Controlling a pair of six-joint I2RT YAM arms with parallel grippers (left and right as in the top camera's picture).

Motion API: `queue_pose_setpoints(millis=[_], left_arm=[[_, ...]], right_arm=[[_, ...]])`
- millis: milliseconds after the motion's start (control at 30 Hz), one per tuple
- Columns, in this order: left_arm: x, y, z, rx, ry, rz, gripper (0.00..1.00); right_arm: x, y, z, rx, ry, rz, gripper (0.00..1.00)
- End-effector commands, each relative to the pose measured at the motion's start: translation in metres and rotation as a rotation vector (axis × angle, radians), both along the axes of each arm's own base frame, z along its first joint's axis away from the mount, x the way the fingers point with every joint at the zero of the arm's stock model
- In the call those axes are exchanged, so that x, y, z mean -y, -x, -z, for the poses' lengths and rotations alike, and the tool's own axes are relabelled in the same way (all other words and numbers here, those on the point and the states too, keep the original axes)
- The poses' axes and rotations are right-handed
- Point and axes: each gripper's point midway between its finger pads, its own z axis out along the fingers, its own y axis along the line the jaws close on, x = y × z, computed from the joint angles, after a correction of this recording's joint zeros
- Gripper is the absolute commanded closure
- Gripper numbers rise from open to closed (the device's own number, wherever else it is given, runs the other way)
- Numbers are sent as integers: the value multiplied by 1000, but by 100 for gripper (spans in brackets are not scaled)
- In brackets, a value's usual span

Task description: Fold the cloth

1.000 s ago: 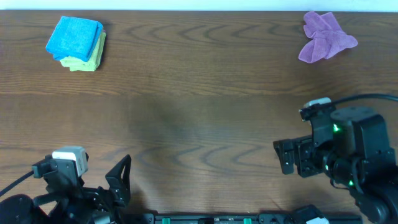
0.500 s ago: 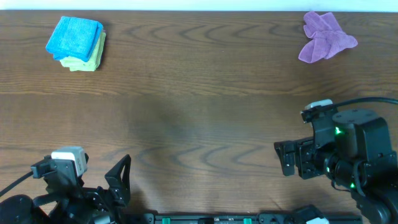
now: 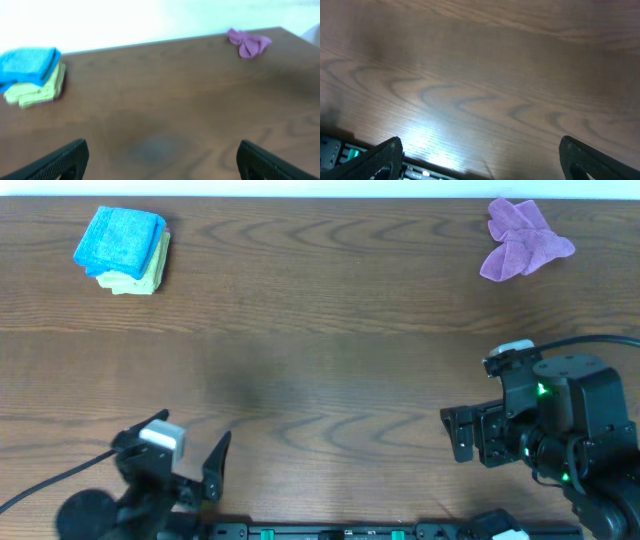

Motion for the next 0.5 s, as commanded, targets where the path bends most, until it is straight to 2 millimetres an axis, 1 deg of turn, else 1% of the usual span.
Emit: queue_pose_setpoints(millis=[0,67,100,167,333,467], left_arm=[[-1,-14,37,23,-29,-7,4],[3,-21,59,23,-22,10,5],[5,-26,74,21,-16,17,5],[6,-31,89,14,-3,12,5],[4,-41,119,5,-8,-2,4],[-1,-45,134,-26,-21,-35,5]], right_arm=[[2,-1,0,2,7,14,1],[2,-1,0,2,7,14,1],[2,-1,0,2,7,14,1],[2,-1,0,2,7,14,1],[3,-1,0,2,7,14,1],[2,-1,0,2,7,14,1]])
